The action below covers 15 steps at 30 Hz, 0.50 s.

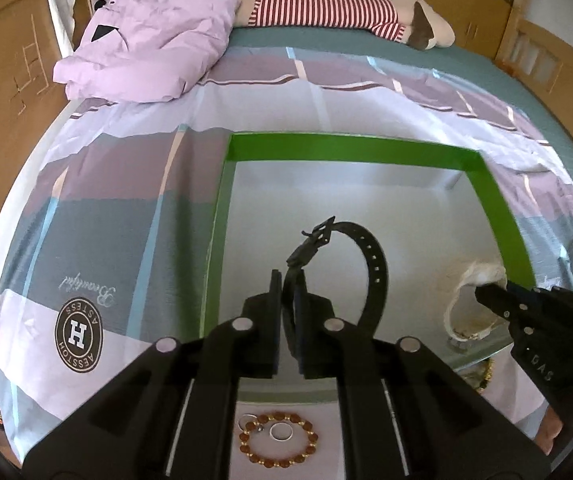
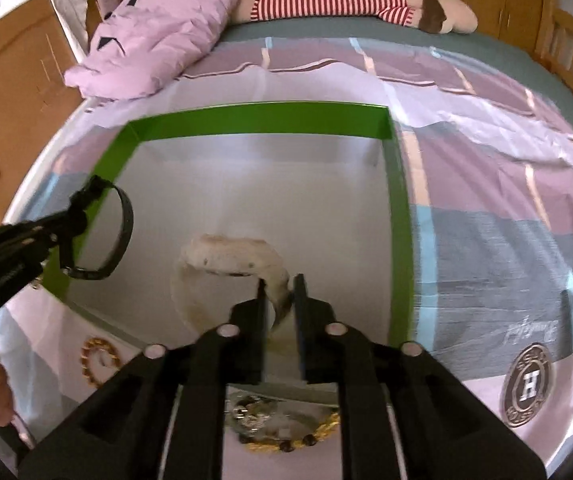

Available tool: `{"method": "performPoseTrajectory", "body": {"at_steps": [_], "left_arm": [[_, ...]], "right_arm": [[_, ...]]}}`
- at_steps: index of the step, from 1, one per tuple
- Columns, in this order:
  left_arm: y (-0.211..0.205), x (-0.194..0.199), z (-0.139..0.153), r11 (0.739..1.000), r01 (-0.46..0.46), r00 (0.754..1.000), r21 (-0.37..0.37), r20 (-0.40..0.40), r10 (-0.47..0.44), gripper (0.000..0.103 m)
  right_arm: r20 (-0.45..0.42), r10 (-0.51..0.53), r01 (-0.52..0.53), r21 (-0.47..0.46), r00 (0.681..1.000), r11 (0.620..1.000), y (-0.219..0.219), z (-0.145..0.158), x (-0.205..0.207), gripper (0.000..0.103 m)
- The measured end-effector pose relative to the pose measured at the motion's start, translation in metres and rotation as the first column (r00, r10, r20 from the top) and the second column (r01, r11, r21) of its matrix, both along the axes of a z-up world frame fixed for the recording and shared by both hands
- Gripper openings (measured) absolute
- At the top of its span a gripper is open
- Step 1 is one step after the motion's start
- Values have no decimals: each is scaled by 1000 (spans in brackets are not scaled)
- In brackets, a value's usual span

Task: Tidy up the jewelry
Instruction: 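Carry both watches into the green box and open both tools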

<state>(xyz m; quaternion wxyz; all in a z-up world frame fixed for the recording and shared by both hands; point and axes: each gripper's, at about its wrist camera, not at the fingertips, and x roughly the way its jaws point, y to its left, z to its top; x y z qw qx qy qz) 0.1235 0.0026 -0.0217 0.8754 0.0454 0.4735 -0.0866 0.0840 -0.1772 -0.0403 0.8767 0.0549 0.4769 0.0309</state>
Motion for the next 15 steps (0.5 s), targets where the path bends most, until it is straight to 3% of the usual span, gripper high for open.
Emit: {"method": "performPoseTrajectory", "body": {"at_steps": [1, 3, 6, 8, 10, 12, 15], "left_arm": [[0, -2, 1, 1000, -2, 1000, 8, 10, 2, 18], [-2, -8, 7, 1000, -3, 999, 24, 46, 2, 31], [-5, -18, 20, 999, -4, 996, 50, 94, -1, 38], [-4, -28, 30, 999, -12, 993, 44, 118, 7, 47], [-2, -49, 41, 999, -19, 987, 48, 160, 11, 63], [0, -70, 44, 997, -22, 981, 79, 193, 7, 67], [4, -94, 37, 995, 0, 985, 98, 173, -17, 67]], "right_arm": [[23, -5, 5, 0, 1000, 1000, -1, 5, -3, 47], [55, -3, 4, -6, 999, 1000, -1, 13, -7, 50], [60, 28, -29, 14, 998, 999, 1, 28, -21, 51], [52, 47, -49, 42, 998, 998, 0, 34, -32, 59], [22, 90, -91, 64, 996, 994, -1, 36, -48, 67], [-5, 147, -146, 75, 989, 986, 0, 31, -62, 67], [-56, 162, -159, 57, 985, 986, 4, 17, -68, 67]]}}
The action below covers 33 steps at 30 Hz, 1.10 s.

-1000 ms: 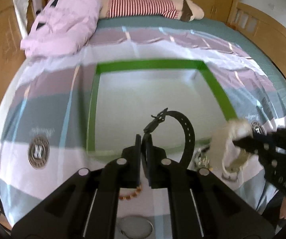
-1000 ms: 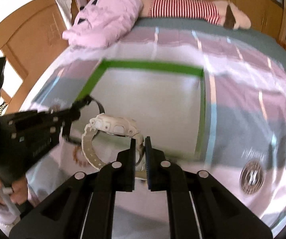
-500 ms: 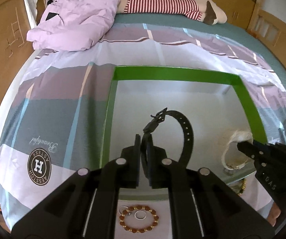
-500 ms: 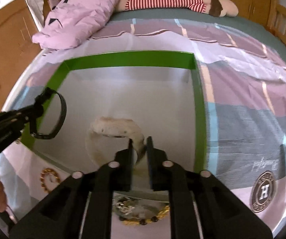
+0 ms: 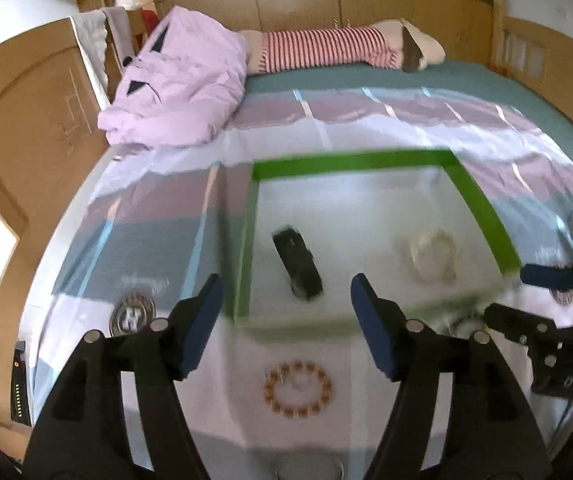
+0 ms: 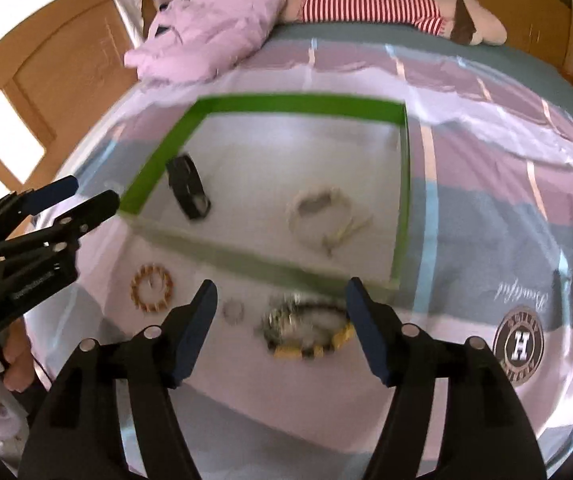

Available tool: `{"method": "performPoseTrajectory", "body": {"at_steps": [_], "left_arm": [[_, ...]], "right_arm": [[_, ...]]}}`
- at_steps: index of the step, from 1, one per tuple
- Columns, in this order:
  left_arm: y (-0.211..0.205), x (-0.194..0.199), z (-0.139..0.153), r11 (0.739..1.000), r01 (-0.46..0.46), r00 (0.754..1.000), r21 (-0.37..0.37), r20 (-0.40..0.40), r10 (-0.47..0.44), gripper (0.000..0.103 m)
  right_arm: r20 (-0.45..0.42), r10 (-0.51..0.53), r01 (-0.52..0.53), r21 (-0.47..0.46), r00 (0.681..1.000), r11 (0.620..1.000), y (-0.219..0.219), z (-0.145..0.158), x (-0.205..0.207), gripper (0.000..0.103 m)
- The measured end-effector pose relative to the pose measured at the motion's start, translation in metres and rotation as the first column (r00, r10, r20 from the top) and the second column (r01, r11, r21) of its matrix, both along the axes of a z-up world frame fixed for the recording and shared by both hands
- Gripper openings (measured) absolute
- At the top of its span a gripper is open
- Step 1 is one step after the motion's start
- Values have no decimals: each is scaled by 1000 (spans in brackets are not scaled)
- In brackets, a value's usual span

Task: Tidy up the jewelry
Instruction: 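Carry both watches into the green box and open both tools, then move the left tool to the wooden bead bracelet while the right tool approaches the black-bead charm bracelet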

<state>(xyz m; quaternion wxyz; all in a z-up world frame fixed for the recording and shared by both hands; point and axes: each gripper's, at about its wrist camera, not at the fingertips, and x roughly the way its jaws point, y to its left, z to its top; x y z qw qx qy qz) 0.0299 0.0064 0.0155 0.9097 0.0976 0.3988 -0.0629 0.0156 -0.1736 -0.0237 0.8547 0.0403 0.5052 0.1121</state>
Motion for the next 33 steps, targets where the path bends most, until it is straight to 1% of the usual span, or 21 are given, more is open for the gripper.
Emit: {"method": "performPoseTrajectory", "body": {"at_steps": [3, 4, 7, 9, 10, 12, 13, 14, 15, 16, 17, 18, 19, 20, 22, 24, 27, 29, 30, 32, 33], "left_arm": [[1, -10, -14, 1000, 19, 998, -9, -65, -19, 67], [0, -11, -16, 1000, 23, 997, -7, -73, -24, 67], [-7, -13, -19, 999, 36, 997, 12, -64, -35, 69], [-9, -14, -20, 999, 36, 998, 22, -57, -35, 72], [-11, -15, -20, 999, 39, 998, 24, -57, -38, 72], [-12, -16, -21, 999, 45, 997, 28, -59, -44, 72], [-12, -17, -21, 998, 46, 997, 31, -59, -44, 72], [-13, -17, -21, 998, 47, 997, 32, -60, -45, 72], [-13, -17, -22, 998, 48, 997, 34, -62, -46, 72], [-13, -17, -23, 998, 49, 997, 36, -62, -47, 72], [-13, -17, -23, 998, 48, 997, 36, -63, -46, 72], [-13, -17, -23, 998, 48, 997, 35, -65, -46, 72], [-13, -17, -23, 998, 48, 997, 36, -66, -46, 74], [-13, -17, -24, 998, 47, 997, 39, -66, -44, 74], [-12, -16, -26, 998, 41, 997, 45, -72, -38, 76], [-7, -11, -30, 999, 33, 994, 30, -104, -30, 78], [9, 3, -40, 999, -10, 981, -31, -196, 4, 78], [24, 14, -50, 996, -60, 963, -69, -266, 39, 78], [28, 17, -54, 994, -75, 956, -77, -288, 50, 78], [35, 21, -62, 992, -98, 943, -83, -327, 66, 78], [37, 22, -67, 990, -106, 933, -88, -353, 69, 78]], "right_arm": [[-42, 4, -6, -31, 999, 1000, 7, -17, 5, 67], [-49, 3, -5, -40, 999, 999, 9, -22, 6, 67], [-63, -18, 14, -73, 998, 997, 12, -37, 11, 67], [-74, -37, 32, -74, 997, 997, 11, -47, 12, 67], [-86, -40, 34, -68, 996, 997, 12, -52, 12, 67], [-99, -28, 21, -71, 995, 997, 15, -58, 12, 67], [-96, -18, 9, -88, 995, 996, 19, -60, 12, 67], [-87, -3, -7, -106, 996, 994, 23, -59, 11, 65], [-88, 16, -27, -115, 996, 993, 27, -59, 10, 52], [-112, 43, -55, -106, 993, 993, 31, -60, 8, 41], [-129, 57, -69, -92, 990, 993, 32, -61, 7, 39], [-149, 77, -89, -76, 986, 993, 35, -62, 5, 31], [-157, 92, -106, -78, 983, 991, 38, -62, 4, 22], [-162, 108, -122, -81, 981, 989, 40, -61, 3, 20], [-152, 121, -132, -62, 981, 989, 41, -56, 1, 19], [-133, 97, -105, -52, 986, 993, 35, -51, 2, 20], [-101, 3, -11, -79, 995, 997, 16, -46, 7, 25], [-107, -68, 58, -92, 992, 994, 1, -49, 11, 26], [-113, -95, 85, -91, 989, 992, -4, -51, 13, 26], [-128, -145, 134, -91, 981, 987, -12, -57, 17, 33], [-130, -157, 147, -89, 979, 985, -15, -59, 18, 44]]}}
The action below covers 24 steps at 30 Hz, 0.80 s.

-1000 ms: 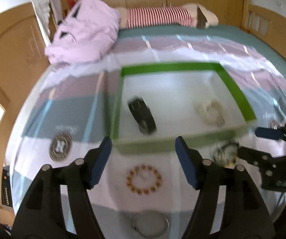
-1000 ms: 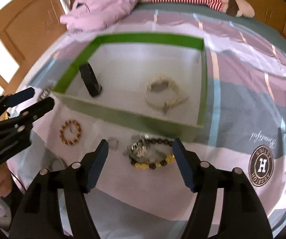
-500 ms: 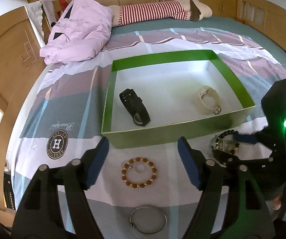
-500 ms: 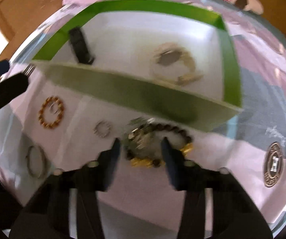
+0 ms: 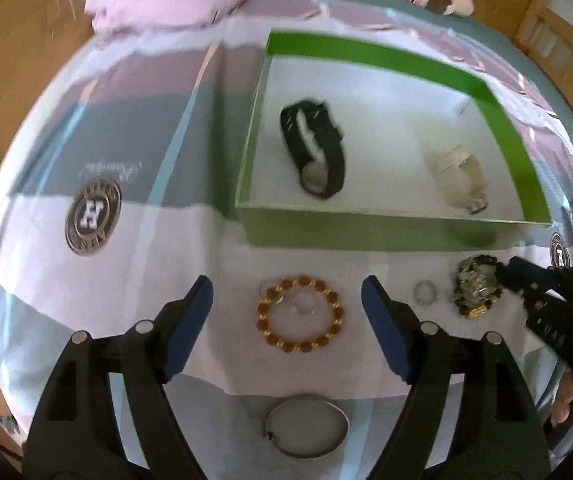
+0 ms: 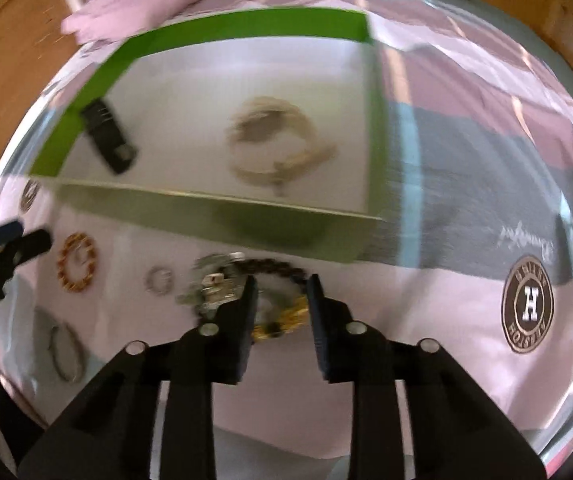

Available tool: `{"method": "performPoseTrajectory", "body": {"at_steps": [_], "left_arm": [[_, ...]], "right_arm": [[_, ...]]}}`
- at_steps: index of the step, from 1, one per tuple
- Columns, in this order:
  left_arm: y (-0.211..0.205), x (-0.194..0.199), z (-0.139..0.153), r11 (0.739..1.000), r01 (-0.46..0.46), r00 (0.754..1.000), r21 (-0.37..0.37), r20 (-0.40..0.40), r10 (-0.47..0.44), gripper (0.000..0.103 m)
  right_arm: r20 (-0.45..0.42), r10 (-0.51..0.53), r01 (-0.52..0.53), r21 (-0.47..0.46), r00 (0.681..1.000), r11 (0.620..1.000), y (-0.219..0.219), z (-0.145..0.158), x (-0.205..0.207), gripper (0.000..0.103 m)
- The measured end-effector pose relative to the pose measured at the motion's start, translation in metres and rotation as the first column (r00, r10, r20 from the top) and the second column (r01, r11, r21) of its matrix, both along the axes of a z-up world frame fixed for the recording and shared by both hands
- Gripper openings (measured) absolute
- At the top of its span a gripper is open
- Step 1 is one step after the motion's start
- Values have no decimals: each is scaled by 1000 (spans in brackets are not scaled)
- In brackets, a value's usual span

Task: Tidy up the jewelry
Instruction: 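Move the left tool to the wooden bead bracelet while the right tool approaches the black-bead charm bracelet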

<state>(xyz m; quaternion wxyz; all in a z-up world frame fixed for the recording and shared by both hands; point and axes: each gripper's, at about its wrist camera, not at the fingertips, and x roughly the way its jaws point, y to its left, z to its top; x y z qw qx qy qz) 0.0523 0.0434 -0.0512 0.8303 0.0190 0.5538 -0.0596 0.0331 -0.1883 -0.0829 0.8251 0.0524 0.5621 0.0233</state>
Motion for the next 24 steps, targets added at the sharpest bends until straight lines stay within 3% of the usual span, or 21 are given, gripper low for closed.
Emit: {"method": "performPoseTrajectory", "body": {"at_steps": [1, 5, 9, 12, 15, 21, 24], "left_arm": [[1, 1, -4, 1000, -2, 1000, -10, -21, 2, 78], [1, 1, -17, 1000, 1, 996, -30, -87, -3, 78], [9, 4, -23, 999, -27, 993, -28, -119, 24, 78], [18, 8, -23, 997, -59, 990, -40, -131, 53, 78], [23, 10, -26, 996, -79, 987, -29, -143, 74, 78], [20, 12, -37, 997, -79, 983, -7, -168, 76, 78], [18, 14, -42, 997, -76, 983, 4, -168, 76, 78]], "right_arm": [[1, -4, 4, 4, 1000, 1000, 0, -3, 1, 51], [-26, 42, -43, -6, 999, 999, 11, -13, -6, 50], [-56, 157, -154, 41, 986, 987, 31, -10, -14, 24], [-35, 210, -207, 72, 977, 976, 41, 2, -22, 17], [-2, 187, -186, 94, 982, 978, 34, 12, -23, 12], [53, 97, -102, 89, 994, 991, 15, 30, -12, 13], [18, 112, -113, 49, 994, 992, 20, 17, -7, 29]]}}
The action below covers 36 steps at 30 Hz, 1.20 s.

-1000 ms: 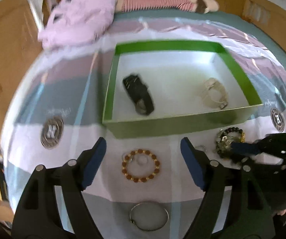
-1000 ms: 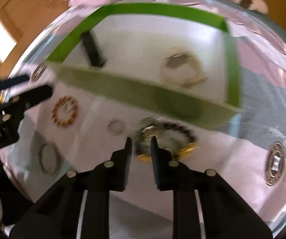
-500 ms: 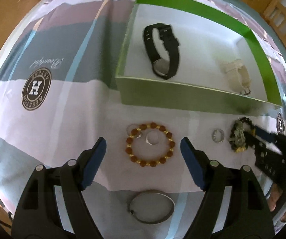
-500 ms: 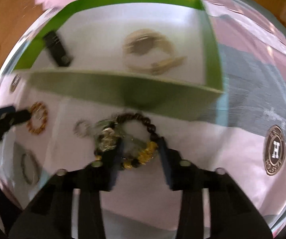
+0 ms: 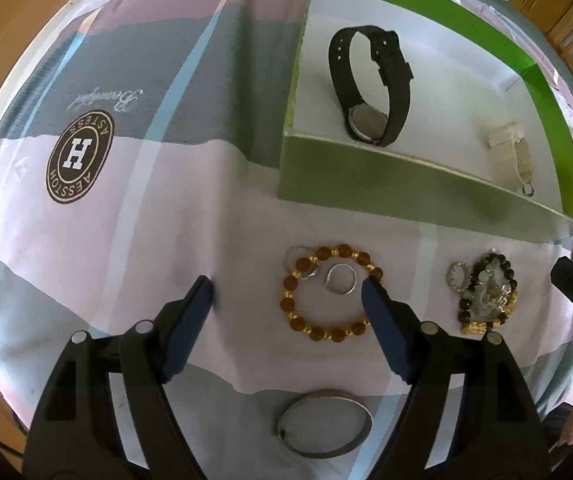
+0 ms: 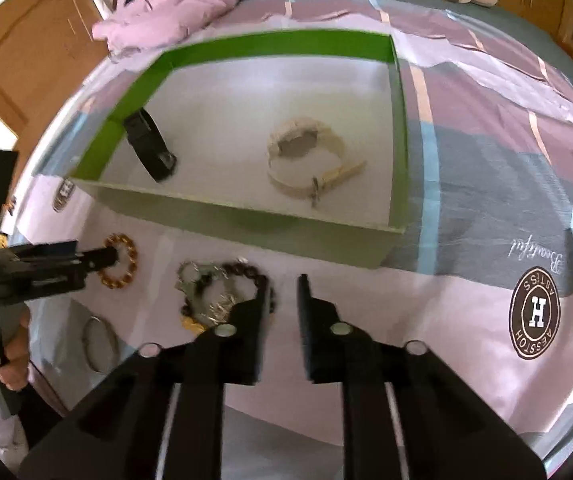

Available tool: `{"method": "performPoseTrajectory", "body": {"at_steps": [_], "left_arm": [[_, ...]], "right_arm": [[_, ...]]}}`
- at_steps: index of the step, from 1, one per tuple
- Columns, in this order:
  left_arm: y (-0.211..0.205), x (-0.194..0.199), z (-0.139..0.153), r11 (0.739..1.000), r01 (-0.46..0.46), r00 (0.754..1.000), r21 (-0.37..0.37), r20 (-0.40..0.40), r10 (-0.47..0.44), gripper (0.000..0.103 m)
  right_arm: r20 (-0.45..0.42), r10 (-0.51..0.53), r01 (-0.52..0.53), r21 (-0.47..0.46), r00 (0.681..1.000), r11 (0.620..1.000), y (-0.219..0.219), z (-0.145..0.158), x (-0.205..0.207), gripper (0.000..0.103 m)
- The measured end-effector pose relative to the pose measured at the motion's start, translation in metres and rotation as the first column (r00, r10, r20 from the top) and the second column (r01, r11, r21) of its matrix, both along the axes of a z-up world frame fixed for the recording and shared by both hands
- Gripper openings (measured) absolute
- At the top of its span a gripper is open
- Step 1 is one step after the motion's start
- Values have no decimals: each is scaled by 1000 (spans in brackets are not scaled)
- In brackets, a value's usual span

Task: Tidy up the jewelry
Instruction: 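Move the left tool to the wooden bead bracelet while the right tool approaches the black-bead charm bracelet, then grasp the wooden bead bracelet with the left tool while the right tool grasps the black-bead bracelet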

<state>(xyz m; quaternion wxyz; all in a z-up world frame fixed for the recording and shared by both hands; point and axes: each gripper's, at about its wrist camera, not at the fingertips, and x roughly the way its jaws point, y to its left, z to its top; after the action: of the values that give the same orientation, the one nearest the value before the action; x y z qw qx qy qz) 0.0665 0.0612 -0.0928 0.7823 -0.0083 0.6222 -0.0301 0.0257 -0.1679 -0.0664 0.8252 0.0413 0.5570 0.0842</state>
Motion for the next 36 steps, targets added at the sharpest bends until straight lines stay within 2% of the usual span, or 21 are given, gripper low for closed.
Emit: {"method": "performPoseTrajectory", "body": {"at_steps": [3, 4, 6, 8, 9, 10, 11, 12, 13, 14, 15, 16, 21, 26, 27, 30, 31, 33, 34, 36], "left_arm": [[-5, -3, -4, 1000, 18, 1000, 19, 5, -18, 78], [-8, -4, -5, 999, 25, 1000, 30, 8, -25, 78], [-14, -6, -6, 999, 39, 999, 38, 9, -40, 78], [-18, -7, -7, 998, 50, 999, 36, 9, -51, 69], [-19, -9, -8, 998, 56, 998, 31, 5, -57, 56], [-21, -10, -8, 998, 59, 998, 32, 3, -59, 47], [-22, -10, -8, 997, 62, 998, 36, 11, -63, 43], [-23, -11, -7, 997, 69, 997, 29, 17, -69, 32], [-22, -12, -6, 997, 79, 997, 10, 19, -79, 23], [-26, -13, -5, 996, 89, 996, -13, 18, -88, 20], [-30, -15, -3, 993, 109, 994, -43, 22, -108, 12], [-33, -16, -3, 991, 122, 992, -56, 23, -121, 10], [-53, -26, 12, 973, 205, 976, -101, 91, -197, 10], [-52, -20, 23, 978, 189, 976, -92, 128, -176, 10], [-51, -17, 21, 981, 174, 979, -81, 121, -163, 11], [-45, -13, 12, 989, 136, 988, -65, 88, -130, 26], [-39, -16, 11, 990, 126, 990, -68, 77, -121, 26], [-39, -13, 6, 991, 113, 992, -77, 59, -109, 31], [-40, -12, 4, 991, 107, 993, -75, 56, -103, 37], [-45, -12, 0, 992, 109, 993, -63, 53, -105, 39]], "right_arm": [[-16, 22, -22, -33, 1000, 999, 7, -11, 2, 48], [-21, 28, -29, -42, 999, 999, 7, -14, 0, 51], [-25, 39, -40, -56, 999, 998, 13, -20, 1, 51], [-24, 48, -50, -61, 999, 997, 17, -23, 1, 51], [-25, 51, -52, -54, 998, 997, 17, -23, 1, 44], [-35, 56, -57, -39, 998, 998, 16, -24, 1, 28], [-47, 60, -61, -19, 997, 998, 16, -24, 2, 22], [-49, 59, -60, -12, 997, 998, 16, -23, 2, 15], [-45, 59, -61, -23, 997, 998, 15, -22, 1, 10], [-38, 61, -62, -23, 997, 998, 15, -20, 1, 8], [-36, 59, -59, -9, 998, 998, 13, -17, 1, 4], [-32, 54, -54, 3, 998, 999, 11, -14, 1, 4], [21, 20, -20, 38, 1000, 999, -1, 6, -2, 4], [35, -9, 7, 69, 999, 998, -12, 16, -1, 4], [30, -5, 3, 66, 1000, 998, -11, 15, 0, 4], [-5, 12, -12, 45, 1000, 999, -7, 4, -1, 6], [-21, 21, -20, 26, 1000, 999, -1, -2, 0, 15], [-32, 32, -31, 1, 999, 1000, 6, -10, 1, 26], [-43, 38, -38, -13, 998, 999, 10, -16, 1, 26], [-61, 34, -35, -19, 998, 999, 11, -24, 2, 26]]}}
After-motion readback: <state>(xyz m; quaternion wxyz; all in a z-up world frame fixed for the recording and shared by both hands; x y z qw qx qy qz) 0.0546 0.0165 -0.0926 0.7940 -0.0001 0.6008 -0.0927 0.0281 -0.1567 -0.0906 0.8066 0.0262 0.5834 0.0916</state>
